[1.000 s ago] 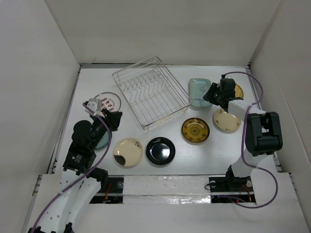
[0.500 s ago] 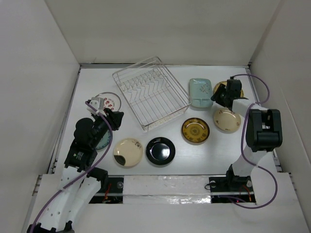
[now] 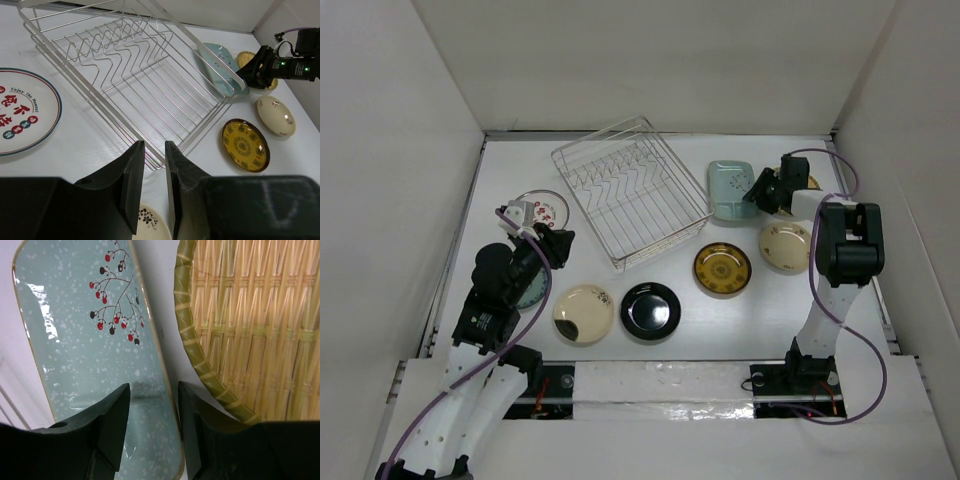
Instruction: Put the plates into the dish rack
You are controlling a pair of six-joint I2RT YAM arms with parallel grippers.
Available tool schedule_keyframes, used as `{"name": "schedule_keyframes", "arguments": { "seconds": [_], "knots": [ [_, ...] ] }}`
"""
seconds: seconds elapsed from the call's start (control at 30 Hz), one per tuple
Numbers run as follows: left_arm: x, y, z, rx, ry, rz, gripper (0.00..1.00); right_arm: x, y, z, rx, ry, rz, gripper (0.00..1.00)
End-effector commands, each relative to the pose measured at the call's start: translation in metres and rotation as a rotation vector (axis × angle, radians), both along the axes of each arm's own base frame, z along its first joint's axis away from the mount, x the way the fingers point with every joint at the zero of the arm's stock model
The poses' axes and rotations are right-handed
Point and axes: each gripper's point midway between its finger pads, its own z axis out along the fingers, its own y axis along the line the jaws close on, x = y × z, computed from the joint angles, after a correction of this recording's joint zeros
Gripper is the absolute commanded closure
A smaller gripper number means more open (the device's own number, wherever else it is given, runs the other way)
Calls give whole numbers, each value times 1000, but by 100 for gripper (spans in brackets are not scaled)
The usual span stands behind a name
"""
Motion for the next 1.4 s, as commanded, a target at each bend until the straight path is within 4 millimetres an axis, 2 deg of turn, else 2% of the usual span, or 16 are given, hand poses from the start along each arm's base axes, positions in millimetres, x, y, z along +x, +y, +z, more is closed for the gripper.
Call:
{"name": "schedule_keyframes", "arguments": {
  "seconds": [0.0, 0.17, 0.23, 0.4, 0.5, 0.63, 0.77, 0.93, 1.03, 1.07, 1.1, 1.13, 1.2, 1.23, 1.3, 1.37],
  "knots": [
    [1, -2, 22, -10, -81, -14, 79, 9, 6, 0, 62, -7, 0, 52],
    [1, -3, 23, -12, -84, -18, 79, 9, 7, 0, 72, -22, -1, 73],
    [1, -4, 24, -13, -88, -21, 79, 11, 7, 2, 69, -31, 4, 92],
    [1, -3, 23, -11, -86, -22, 79, 11, 7, 9, 39, -80, 9, 100],
    [1, -4, 23, -12, -89, -25, 79, 15, 8, 30, 10, -151, 20, 100],
    [1, -5, 22, -12, -86, -28, 79, 24, 0, 88, -77, -287, -33, 100],
    [0, -5, 23, -14, -90, -29, 79, 29, -15, 172, -137, -452, -100, 100],
    [-1, -4, 25, -15, -96, -29, 79, 33, -21, 243, -212, -546, -144, 100],
    [-2, -4, 26, -17, -102, -29, 79, 31, 1, 282, -279, -588, -110, 100],
    [-2, -4, 27, -17, -105, -29, 79, 28, 7, 282, -328, -564, -79, 100],
    [-2, -4, 27, -17, -105, -28, 79, 30, 13, 310, -359, -605, -87, 100],
    [-2, -4, 27, -18, -106, -28, 79, 31, 36, 310, -378, -599, -42, 100],
    [-3, -3, 28, -18, -108, -23, 79, 30, 51, 310, -455, -554, 5, 100],
    [-2, -3, 28, -18, -108, -22, 79, 29, 73, 337, -455, -602, 29, 100],
    [-3, -2, 28, -18, -111, -21, 79, 34, 89, 321, -511, -536, 81, 100],
    [-3, -3, 28, -18, -109, -23, 79, 37, 116, 325, -537, -536, 135, 100]
  ]
}}
